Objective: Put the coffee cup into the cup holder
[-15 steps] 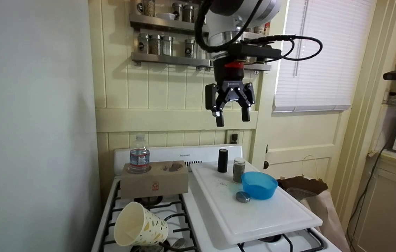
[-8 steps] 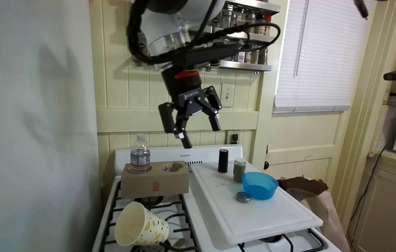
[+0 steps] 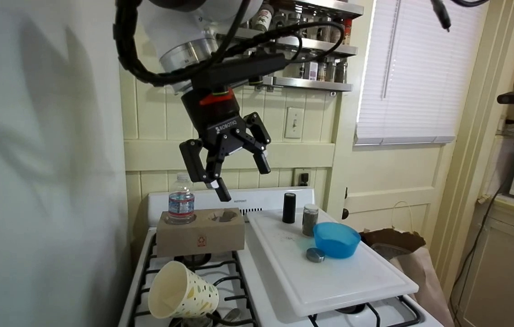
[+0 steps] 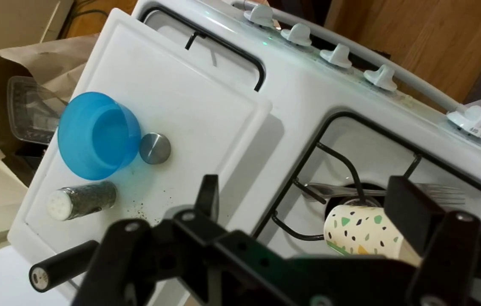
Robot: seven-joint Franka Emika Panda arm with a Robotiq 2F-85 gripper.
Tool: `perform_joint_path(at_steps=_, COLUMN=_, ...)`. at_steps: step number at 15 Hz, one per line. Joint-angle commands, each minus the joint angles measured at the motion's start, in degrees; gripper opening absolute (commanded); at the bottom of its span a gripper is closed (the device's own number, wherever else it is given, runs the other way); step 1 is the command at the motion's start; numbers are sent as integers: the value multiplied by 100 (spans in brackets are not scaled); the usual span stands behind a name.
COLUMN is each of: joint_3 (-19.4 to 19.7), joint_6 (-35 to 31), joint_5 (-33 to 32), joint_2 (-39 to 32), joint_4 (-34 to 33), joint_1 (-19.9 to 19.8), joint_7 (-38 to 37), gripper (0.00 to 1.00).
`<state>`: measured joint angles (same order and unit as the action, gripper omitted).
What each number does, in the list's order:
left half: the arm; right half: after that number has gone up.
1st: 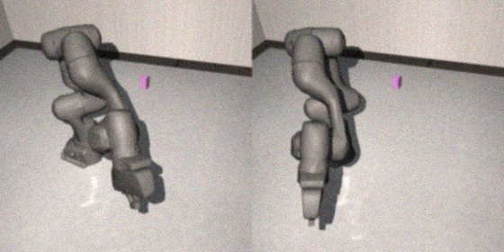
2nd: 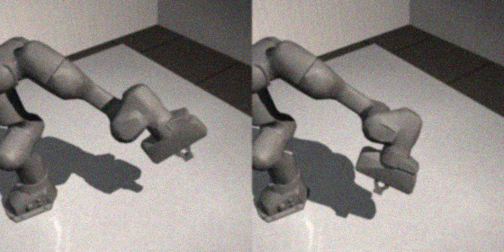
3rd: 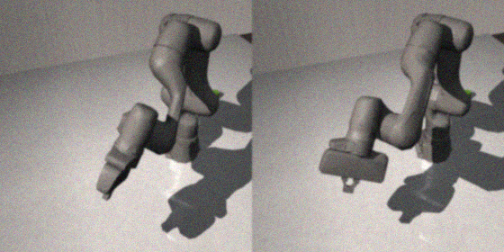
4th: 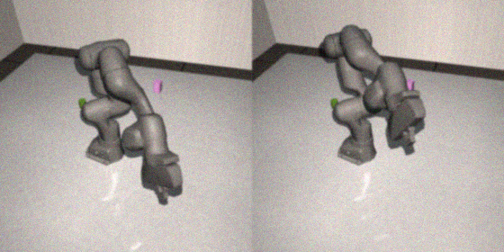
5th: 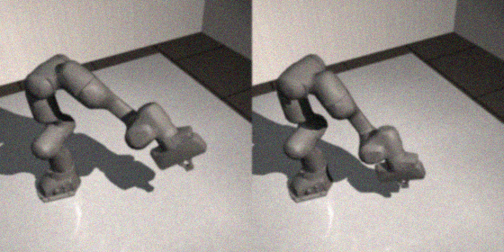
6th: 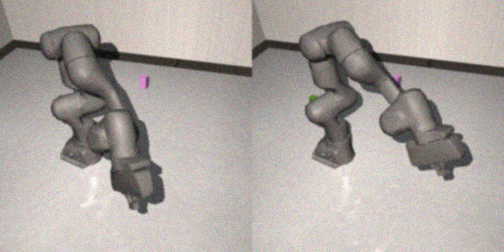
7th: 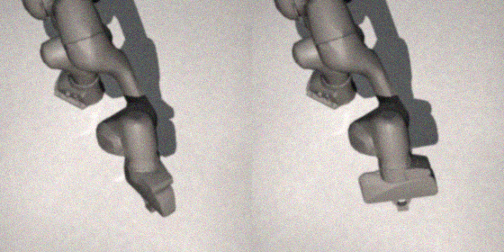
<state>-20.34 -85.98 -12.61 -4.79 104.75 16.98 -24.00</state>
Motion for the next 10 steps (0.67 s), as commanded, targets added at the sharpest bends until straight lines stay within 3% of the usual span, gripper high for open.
perform_joint_path(at_steps=1, joint_3=111, joint_6=18, joint_5=6, joint_2=-10, joint_4=-27, joint_1=114, joint_7=4, gripper=100)
perform_joint_path(at_steps=10, joint_3=104, joint_6=-121, joint_5=-99, joint_2=-260, joint_4=-91, joint_1=207, joint_7=-316, gripper=100)
